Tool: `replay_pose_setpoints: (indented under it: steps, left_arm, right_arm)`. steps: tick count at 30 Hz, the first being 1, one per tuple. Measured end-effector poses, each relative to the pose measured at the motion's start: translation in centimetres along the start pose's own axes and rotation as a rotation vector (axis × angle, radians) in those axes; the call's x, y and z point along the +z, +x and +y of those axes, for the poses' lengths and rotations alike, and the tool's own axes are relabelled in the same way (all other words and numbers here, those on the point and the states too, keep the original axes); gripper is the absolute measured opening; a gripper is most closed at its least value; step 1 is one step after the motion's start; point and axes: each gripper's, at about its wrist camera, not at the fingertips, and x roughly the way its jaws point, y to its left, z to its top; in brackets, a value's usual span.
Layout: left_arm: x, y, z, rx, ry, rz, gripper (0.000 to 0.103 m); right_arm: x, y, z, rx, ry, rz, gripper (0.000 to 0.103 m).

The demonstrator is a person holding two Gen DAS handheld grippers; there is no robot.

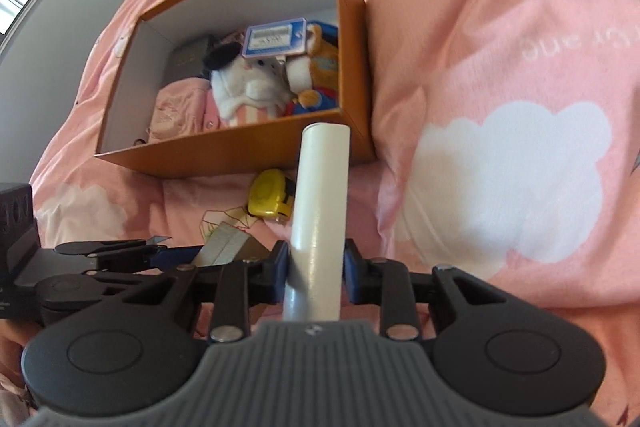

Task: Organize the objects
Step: 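Carry the kraft cube box and white pen case with both tools over the orange box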

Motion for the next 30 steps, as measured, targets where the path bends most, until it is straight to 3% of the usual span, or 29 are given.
replay_pose_setpoints:
  steps: [9,19,30]
  left_arm:
    - [1.9,-3.9,-0.8,-0.008,0.058,-0.11,0.053]
    - [5.1,-7.6,-1.7,-0.048,0.068,-0.245,0.053]
    - [9.8,-8.2,-0.3,-0.018,0.028,-0.336,0.053]
  right_arm:
    - [1.3,-4.1,2.3,-0.016,-0.104,-0.104,0.03]
    - [5.2,-6.8,4.4,-0.035,-0.194,-0.232,0.03]
    - [11.9,-5.2,5.1,-0.066,-0.198,-0.288,0.03]
